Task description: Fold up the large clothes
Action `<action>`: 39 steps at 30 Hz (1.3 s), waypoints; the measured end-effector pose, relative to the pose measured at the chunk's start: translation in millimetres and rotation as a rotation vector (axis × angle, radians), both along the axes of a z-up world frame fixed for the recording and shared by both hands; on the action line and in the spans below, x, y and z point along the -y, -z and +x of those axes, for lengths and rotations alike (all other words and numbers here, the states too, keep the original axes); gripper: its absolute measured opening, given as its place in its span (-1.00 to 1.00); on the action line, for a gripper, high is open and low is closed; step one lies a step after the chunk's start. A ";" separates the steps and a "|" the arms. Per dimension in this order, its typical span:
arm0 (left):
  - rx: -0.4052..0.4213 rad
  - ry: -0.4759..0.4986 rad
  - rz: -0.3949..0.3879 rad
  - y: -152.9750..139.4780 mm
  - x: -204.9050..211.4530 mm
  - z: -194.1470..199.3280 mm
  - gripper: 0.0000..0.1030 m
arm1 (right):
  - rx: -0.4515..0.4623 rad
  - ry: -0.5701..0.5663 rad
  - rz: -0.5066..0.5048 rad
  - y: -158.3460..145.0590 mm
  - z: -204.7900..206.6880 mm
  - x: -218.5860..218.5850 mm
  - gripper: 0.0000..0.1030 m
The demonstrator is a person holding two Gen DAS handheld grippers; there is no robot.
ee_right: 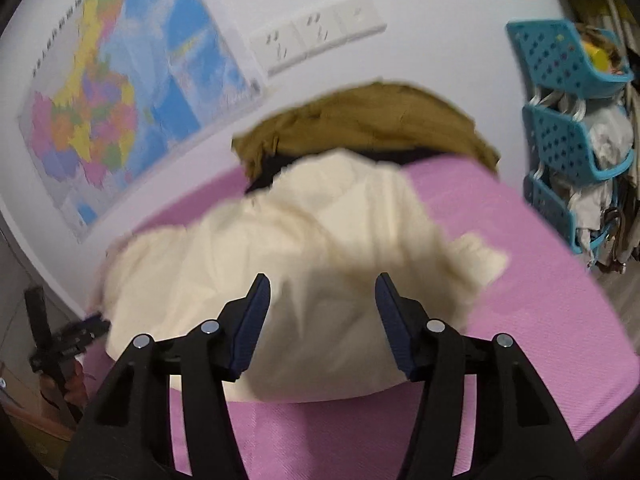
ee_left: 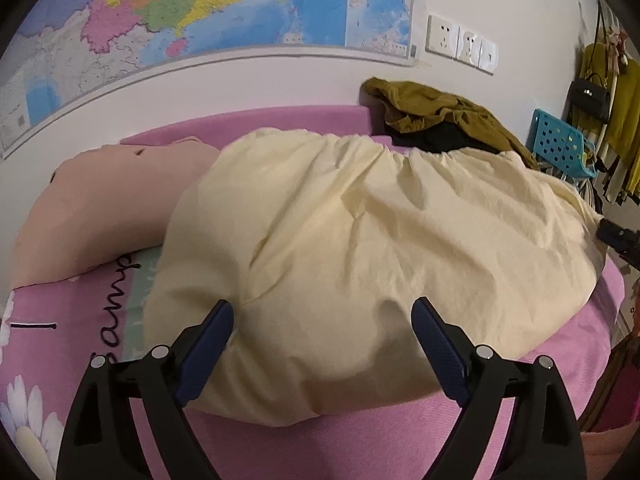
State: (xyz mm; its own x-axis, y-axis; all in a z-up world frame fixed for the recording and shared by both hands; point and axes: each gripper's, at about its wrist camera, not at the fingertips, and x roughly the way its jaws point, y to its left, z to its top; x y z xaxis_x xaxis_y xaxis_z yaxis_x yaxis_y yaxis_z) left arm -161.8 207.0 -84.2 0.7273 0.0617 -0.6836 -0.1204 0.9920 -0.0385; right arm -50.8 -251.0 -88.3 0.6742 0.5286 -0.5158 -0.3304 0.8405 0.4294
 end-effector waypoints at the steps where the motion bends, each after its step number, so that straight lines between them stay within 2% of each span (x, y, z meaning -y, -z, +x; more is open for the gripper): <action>1: 0.003 -0.005 0.002 -0.9 -2.2 -1.7 0.69 | -0.004 0.029 -0.010 0.1 1.1 6.2 0.07; 4: -0.001 -0.028 0.007 0.7 -9.9 -2.7 0.69 | -0.063 0.060 -0.060 14.8 12.4 13.9 -0.07; 7: -0.016 -0.032 -0.034 6.8 -18.0 -1.5 0.69 | -0.098 0.063 -0.106 30.5 21.0 7.4 -0.08; 9: -0.015 -0.037 -0.010 8.2 -14.8 -1.5 0.69 | -0.091 0.075 -0.117 27.1 19.1 4.9 0.00; 12: -0.018 -0.048 0.018 7.3 -9.4 -2.8 0.69 | -0.033 0.063 -0.107 9.1 4.5 -1.9 0.04; 14: -0.016 -0.050 0.026 5.6 -7.6 -3.9 0.69 | 0.040 0.019 -0.107 -7.3 -10.2 -13.2 0.10; 17: -0.013 -0.052 0.030 3.5 -7.3 -5.2 0.69 | 0.129 -0.146 -0.115 -27.1 -30.5 -52.9 0.16; 20: -0.008 -0.059 0.032 2.3 -7.6 -6.3 0.69 | 0.144 -0.286 -0.140 -27.8 -37.3 -91.2 0.15; 23: -0.007 -0.059 0.034 3.0 -8.8 -8.5 0.69 | 0.111 -0.401 -0.185 -11.8 -37.4 -133.0 0.15; 27: 0.010 -0.063 0.020 0.5 -14.5 -15.6 0.69 | 0.039 -0.432 -0.292 18.6 -31.7 -164.0 0.20; 30: 0.017 -0.073 0.004 -0.4 -23.1 -20.0 0.69 | 0.045 -0.427 -0.308 9.5 -32.7 -166.0 0.19; 34: 0.022 -0.107 -0.007 -0.4 -36.1 -25.9 0.69 | 0.164 -0.523 -0.291 -21.3 -54.3 -181.4 0.29; 36: 0.022 -0.112 -0.057 0.4 -45.5 -30.2 0.69 | 0.211 -0.592 -0.300 -29.9 -65.4 -199.4 0.43; 39: 0.008 -0.120 -0.115 3.5 -55.7 -35.2 0.69 | 0.258 -0.705 -0.363 -27.0 -80.6 -238.6 0.48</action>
State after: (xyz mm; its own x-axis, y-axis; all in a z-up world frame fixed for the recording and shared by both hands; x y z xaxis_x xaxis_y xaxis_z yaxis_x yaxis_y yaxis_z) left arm -197.0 262.7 -87.7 0.7251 0.0704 -0.6850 -0.2371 0.9595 -0.1523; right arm -131.4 -12.4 -61.3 0.3678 0.7019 -0.6100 -0.8818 0.4714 0.0107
